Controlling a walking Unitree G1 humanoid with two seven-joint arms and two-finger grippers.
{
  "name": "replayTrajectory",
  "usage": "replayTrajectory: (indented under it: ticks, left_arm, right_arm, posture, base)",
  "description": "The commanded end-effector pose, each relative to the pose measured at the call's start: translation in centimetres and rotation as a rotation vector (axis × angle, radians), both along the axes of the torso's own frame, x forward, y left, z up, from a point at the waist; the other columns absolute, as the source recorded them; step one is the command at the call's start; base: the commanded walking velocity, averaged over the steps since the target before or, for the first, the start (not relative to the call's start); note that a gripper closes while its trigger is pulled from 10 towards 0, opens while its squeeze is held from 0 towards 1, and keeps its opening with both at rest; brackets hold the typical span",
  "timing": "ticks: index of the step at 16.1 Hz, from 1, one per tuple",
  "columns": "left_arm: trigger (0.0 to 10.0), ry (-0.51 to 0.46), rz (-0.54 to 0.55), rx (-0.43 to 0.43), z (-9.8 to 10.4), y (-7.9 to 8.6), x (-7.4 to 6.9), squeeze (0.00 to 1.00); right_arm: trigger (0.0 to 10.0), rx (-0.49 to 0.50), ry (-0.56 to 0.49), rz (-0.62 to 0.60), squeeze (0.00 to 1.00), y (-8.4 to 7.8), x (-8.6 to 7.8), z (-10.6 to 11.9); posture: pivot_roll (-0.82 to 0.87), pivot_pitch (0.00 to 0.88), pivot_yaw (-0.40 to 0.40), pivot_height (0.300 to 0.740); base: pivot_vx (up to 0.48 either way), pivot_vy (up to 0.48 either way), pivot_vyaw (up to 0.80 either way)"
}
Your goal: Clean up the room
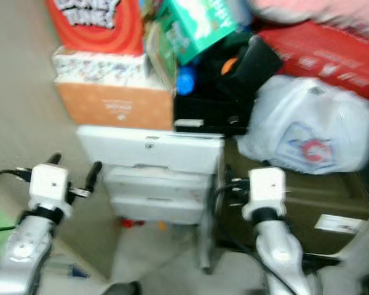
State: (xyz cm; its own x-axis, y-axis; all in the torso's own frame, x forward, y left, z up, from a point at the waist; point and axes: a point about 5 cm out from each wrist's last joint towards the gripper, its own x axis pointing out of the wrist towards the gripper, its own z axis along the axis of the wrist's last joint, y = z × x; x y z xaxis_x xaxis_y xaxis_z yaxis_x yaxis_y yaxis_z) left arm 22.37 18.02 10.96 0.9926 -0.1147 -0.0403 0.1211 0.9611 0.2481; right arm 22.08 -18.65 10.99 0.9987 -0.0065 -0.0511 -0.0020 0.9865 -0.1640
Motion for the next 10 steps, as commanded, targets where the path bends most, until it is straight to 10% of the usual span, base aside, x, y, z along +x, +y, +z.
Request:
replayTrajectory:
  ticks: [1, 10]
  left_arm:
    - [10.0, 0.013, 0.000, 0.003, -0.12, 0.12, -0.08, 0.00]
    - [10.0, 0.039, -0.101, -0.055, -0.38, -0.88, -0.44, 0.00]
  right_arm:
    - [10.0, 0.007, 0.003, -0.003, 0.00, 0.12, 0.10, -0.08]
    - [10.0, 0.016, 0.020, 0.007, 0.00, 0.31, -0.10, -0.28]
  posture:
    - [-0.05, 0.000, -0.050, 0.740]
    - [-0.06, 0.000, -0.054, 0.740]
  base:
    - [0.000, 0.000, 0.80]
    - [0.000, 0.000, 0.80]
